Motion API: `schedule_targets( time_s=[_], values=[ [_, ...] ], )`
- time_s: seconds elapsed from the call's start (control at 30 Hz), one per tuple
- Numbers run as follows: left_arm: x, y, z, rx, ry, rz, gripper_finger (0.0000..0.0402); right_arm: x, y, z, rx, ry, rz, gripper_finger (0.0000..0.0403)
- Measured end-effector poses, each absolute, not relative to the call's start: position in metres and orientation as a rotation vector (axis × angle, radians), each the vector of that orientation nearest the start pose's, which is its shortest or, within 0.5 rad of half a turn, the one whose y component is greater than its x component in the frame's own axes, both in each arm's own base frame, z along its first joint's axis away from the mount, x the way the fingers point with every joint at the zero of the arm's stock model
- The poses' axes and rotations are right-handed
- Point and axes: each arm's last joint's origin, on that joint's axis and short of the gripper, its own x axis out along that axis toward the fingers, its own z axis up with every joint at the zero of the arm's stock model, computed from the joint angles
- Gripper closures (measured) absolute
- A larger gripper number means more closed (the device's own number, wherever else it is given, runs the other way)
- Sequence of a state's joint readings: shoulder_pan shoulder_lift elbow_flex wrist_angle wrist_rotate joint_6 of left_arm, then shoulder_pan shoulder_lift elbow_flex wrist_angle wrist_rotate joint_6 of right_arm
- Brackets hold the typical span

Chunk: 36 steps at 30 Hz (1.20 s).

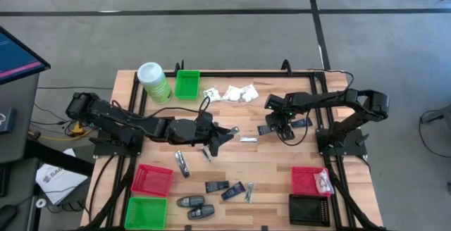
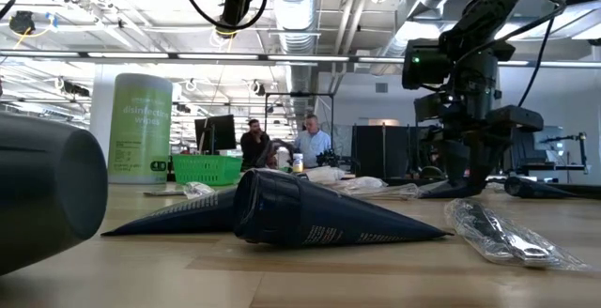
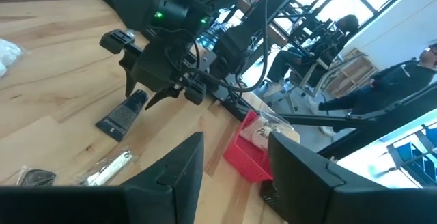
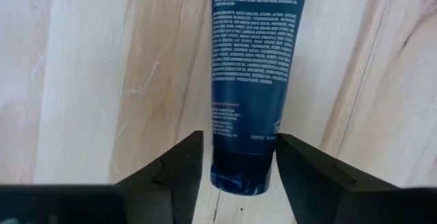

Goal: Pick & Place Travel size toiletries
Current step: Put the shave cream into the black bin

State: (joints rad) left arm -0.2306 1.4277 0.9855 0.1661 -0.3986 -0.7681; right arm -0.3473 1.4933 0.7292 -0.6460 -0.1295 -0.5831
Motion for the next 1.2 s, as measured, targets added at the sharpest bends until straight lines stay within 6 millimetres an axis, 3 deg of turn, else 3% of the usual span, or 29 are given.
schedule_targets(
  time_s=[0.63, 1.2],
  values=[
    [0.3146, -0.0621, 0.2893, -0.677, 0.174, 0.263, 0.0243, 0.2203, -0.0757, 0.1453, -0.123, 1.369, 0.200, 0.0270],
    [0.3145, -0.0617, 0.2893, -0.672, 0.170, 0.274, 0.0243, 0.2222, -0.0763, 0.1456, -0.131, 1.348, 0.196, 0.0189]
  ],
)
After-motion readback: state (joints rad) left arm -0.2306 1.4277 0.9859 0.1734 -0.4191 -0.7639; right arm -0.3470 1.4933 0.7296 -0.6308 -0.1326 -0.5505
